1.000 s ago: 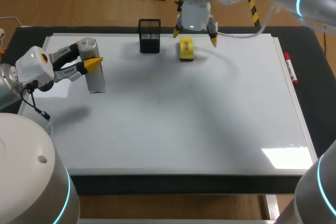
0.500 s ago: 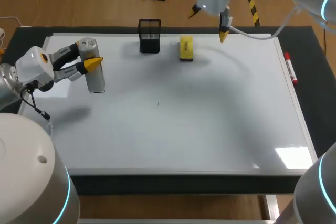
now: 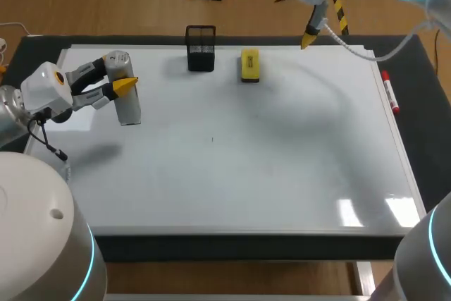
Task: Pick up the inspection probe, press it on each red-marked spot on the whiteboard one by one, put down the probe, pick up the eraser, and wipe off all the red marks.
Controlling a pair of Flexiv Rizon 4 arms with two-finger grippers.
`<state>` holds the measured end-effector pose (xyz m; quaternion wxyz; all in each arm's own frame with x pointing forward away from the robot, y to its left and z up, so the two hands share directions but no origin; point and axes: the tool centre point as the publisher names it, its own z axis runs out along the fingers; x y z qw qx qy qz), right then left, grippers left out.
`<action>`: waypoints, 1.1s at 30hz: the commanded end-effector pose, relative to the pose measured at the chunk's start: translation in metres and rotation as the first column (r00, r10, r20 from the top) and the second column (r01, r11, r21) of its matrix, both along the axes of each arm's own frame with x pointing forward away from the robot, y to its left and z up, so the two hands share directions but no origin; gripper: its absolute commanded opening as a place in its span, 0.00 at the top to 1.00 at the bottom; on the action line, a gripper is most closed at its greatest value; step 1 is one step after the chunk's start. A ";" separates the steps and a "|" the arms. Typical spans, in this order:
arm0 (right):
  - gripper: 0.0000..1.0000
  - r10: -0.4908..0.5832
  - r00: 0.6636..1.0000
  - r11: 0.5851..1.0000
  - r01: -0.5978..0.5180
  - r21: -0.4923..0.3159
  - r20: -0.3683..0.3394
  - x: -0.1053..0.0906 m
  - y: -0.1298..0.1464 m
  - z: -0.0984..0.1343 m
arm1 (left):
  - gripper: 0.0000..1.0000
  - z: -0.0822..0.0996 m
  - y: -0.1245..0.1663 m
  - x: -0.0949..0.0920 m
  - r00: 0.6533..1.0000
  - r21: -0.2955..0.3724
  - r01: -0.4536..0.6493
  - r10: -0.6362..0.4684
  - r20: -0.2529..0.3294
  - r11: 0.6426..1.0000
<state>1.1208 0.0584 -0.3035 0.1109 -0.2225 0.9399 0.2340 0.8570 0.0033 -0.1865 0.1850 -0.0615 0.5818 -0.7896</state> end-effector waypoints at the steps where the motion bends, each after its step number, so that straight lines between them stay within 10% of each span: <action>1: 0.00 -0.001 0.999 1.000 0.001 0.013 0.035 -0.014 -0.006 0.010 | 1.00 0.001 0.000 0.000 1.000 0.000 -0.001 0.001 0.001 1.000; 33: 0.00 -0.001 0.999 1.000 0.001 0.013 0.035 -0.014 -0.006 0.010 | 1.00 0.001 -0.006 0.006 0.999 0.002 0.035 -0.035 -0.010 0.999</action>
